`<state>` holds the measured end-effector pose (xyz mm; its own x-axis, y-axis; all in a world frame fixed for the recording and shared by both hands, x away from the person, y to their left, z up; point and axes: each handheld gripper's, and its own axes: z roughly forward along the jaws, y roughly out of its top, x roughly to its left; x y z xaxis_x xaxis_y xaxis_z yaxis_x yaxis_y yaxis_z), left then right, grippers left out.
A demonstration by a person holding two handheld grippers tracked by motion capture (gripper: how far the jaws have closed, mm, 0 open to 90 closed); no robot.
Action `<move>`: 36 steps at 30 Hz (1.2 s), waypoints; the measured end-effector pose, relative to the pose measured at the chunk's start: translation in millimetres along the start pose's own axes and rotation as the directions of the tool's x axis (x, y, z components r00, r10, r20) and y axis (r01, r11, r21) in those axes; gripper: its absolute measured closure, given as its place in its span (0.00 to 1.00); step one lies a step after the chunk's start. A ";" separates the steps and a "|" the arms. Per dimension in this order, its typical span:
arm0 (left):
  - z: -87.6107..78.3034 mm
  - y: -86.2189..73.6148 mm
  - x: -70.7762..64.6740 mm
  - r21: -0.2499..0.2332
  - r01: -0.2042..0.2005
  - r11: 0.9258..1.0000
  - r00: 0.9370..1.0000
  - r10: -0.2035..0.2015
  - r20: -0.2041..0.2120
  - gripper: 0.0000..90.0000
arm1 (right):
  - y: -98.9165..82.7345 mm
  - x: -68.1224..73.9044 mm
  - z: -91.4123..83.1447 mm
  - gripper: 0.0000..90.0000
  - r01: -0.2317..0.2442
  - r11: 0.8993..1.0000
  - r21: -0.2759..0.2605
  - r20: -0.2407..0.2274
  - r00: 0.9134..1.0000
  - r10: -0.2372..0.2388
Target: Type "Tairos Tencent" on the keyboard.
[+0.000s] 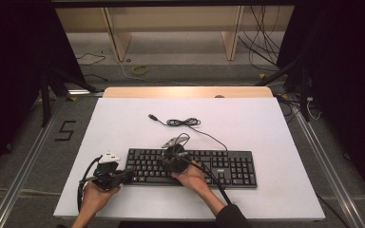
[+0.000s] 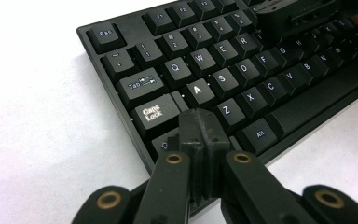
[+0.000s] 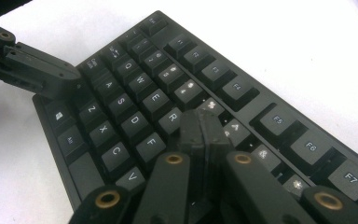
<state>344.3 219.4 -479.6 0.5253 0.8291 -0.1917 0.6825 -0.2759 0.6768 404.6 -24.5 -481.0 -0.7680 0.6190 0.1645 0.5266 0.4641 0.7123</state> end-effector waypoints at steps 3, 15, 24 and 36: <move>0.0 -0.3 0.2 -0.001 0.001 1.000 1.000 -0.001 0.002 0.99 | -0.1 0.3 0.1 1.00 0.001 1.000 0.002 0.001 1.000 -0.001; -4.4 2.1 -1.6 -0.027 -0.005 1.000 1.000 0.005 -0.002 0.99 | 1.5 -1.9 -9.0 0.99 -0.051 0.998 -0.048 -0.031 0.998 0.050; -9.1 4.5 -4.2 -0.074 0.000 0.997 1.000 0.002 0.027 0.96 | 3.5 -3.7 -21.2 0.97 -0.056 0.995 -0.080 -0.036 0.998 0.053; -10.0 9.9 -4.6 -0.110 0.024 0.994 0.998 -0.018 0.057 0.65 | -0.7 -6.3 -36.8 0.65 -0.042 0.992 -0.121 -0.057 0.998 0.035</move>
<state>343.6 217.7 -464.8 0.5407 0.8051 -0.2438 0.6349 -0.2005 0.7461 395.7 -52.0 -457.4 -0.7686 0.5976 0.2281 0.5101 0.3574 0.7824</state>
